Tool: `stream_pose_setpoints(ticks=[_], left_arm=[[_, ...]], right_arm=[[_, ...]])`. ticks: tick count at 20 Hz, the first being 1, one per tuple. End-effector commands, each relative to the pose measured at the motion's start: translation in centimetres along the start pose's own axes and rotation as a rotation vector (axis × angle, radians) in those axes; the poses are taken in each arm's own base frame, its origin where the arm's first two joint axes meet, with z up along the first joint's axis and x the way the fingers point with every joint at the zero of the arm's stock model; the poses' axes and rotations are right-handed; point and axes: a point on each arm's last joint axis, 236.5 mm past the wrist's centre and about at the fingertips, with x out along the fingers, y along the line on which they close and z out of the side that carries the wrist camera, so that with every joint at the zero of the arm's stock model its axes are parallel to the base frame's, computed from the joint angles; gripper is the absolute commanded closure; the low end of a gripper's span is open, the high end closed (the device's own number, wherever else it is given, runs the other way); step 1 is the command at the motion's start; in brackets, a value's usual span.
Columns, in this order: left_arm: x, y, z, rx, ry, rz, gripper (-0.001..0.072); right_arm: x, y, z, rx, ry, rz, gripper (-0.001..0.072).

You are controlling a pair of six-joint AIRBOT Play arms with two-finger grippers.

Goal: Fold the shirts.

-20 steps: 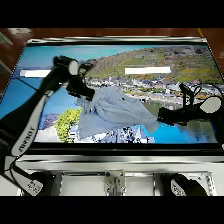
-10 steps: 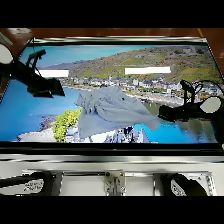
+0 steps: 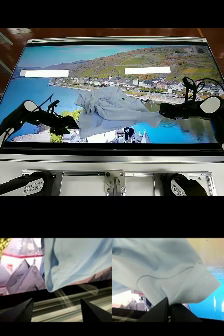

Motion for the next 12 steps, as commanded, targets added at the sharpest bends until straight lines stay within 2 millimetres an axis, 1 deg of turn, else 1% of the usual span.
stream_pose_setpoints(ticks=[1, 2, 4, 6, 8, 9, 10, 11, 12], left_arm=[[2.7, 1.3, -0.6, -0.059, 0.005, -0.011, 0.0009], [3.4, 1.3, -0.7, -0.062, 0.018, -0.008, 0.0008], [5.2, 0.7, -0.6, -0.072, 0.029, -0.018, 0.0008], [6.5, -0.6, 0.7, -0.074, -0.03, -0.036, 0.0013], [7.6, -2.0, 1.2, -0.082, -0.06, -0.063, 0.0122], [8.0, -2.4, 1.2, -0.086, -0.068, -0.065, 0.0259], [8.1, -2.6, 1.3, -0.083, -0.072, -0.065, 0.0514], [7.9, -2.9, 1.3, -0.072, -0.073, -0.07, 0.0669], [7.2, -3.6, 1.5, -0.04, -0.078, -0.084, 0.0668]], right_arm=[[0.0, 0.0, 0.1, 0.0, -0.005, -0.001, 0.0646], [0.0, 0.0, 0.1, 0.0, -0.005, -0.001, 0.0646], [0.0, 0.0, 0.1, 0.0, -0.005, -0.001, 0.0646], [0.0, 0.0, 0.1, 0.0, -0.004, 0.0, 0.0646], [0.0, 0.0, 0.1, 0.001, -0.003, -0.001, 0.0646], [0.0, 0.0, 0.1, 0.001, -0.004, -0.001, 0.0646], [0.0, 0.0, 0.1, 0.0, -0.003, -0.001, 0.0646], [0.0, 0.0, 0.1, 0.0, -0.004, -0.001, 0.0646], [0.0, 0.0, 0.2, -0.01, -0.008, -0.001, 0.0646]])
